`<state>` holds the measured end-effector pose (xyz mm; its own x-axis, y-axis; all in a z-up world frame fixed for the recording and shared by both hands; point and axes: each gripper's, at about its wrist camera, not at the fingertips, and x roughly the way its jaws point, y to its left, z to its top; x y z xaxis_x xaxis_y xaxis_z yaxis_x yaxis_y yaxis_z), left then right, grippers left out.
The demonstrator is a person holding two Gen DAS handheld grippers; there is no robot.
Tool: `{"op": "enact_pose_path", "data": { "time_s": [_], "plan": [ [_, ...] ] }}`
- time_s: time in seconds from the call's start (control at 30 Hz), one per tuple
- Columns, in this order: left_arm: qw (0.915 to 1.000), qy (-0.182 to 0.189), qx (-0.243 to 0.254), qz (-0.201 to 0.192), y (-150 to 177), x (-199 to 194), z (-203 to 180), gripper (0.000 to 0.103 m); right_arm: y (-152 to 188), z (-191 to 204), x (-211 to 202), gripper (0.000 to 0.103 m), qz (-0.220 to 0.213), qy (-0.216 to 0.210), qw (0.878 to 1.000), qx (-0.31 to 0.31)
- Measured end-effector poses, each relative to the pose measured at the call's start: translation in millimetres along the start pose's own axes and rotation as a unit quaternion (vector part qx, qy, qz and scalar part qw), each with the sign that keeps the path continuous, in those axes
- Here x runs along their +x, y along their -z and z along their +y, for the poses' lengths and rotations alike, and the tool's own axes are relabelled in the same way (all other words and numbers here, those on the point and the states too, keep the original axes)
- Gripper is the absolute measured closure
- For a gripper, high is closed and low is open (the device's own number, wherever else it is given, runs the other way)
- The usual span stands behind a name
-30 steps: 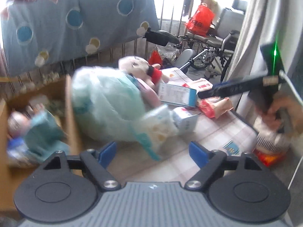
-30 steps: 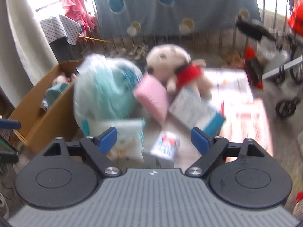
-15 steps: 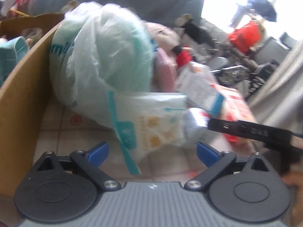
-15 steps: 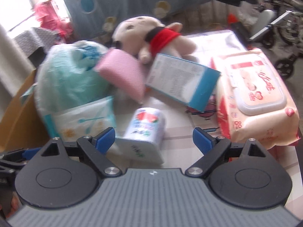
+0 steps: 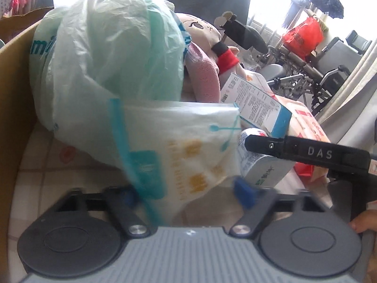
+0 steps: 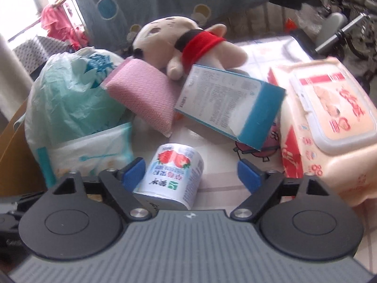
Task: Organize soft objects
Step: 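Grasp the white cotton-swab pack with the left gripper while the right grasps the yogurt cup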
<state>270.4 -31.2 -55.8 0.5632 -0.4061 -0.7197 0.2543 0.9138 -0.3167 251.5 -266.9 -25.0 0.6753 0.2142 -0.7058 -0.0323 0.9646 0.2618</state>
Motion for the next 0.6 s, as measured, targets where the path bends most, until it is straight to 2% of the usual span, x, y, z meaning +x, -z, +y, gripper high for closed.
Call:
{"op": "enact_pose_path", "data": {
  "time_s": [0.03, 0.07, 0.13, 0.3, 0.5, 0.6],
  "plan": [
    [1.0000, 0.007, -0.004, 0.006, -1.2, 0.7, 2.0, 0.071, -1.0, 2.5, -0.6, 0.039, 0.003, -0.008, 1.000, 0.000],
    [0.9998, 0.015, -0.012, 0.011, -1.3, 0.4, 4.8, 0.074, -1.5, 4.9, -1.2, 0.051, 0.005, -0.017, 1.000, 0.001],
    [0.9992, 0.022, -0.025, 0.021, 1.9, -3.5, 10.6, 0.080, -1.9, 10.1, -2.4, 0.052, 0.007, -0.014, 1.000, -0.012],
    [0.9984, 0.036, -0.022, 0.038, 18.8, -26.0, 22.0, 0.081, 1.9, 4.5, -10.9, 0.053, 0.022, -0.023, 0.999, -0.009],
    [0.9909, 0.078, -0.067, 0.086, 47.3, -56.5, 43.4, 0.080, 29.5, -0.6, -40.5, 0.054, 0.046, -0.043, 0.998, -0.014],
    [0.9911, 0.072, -0.064, 0.092, 59.3, -70.9, 43.5, 0.079, 44.6, -1.0, -56.6, 0.054, 0.066, -0.057, 0.996, -0.019]
  ]
}}
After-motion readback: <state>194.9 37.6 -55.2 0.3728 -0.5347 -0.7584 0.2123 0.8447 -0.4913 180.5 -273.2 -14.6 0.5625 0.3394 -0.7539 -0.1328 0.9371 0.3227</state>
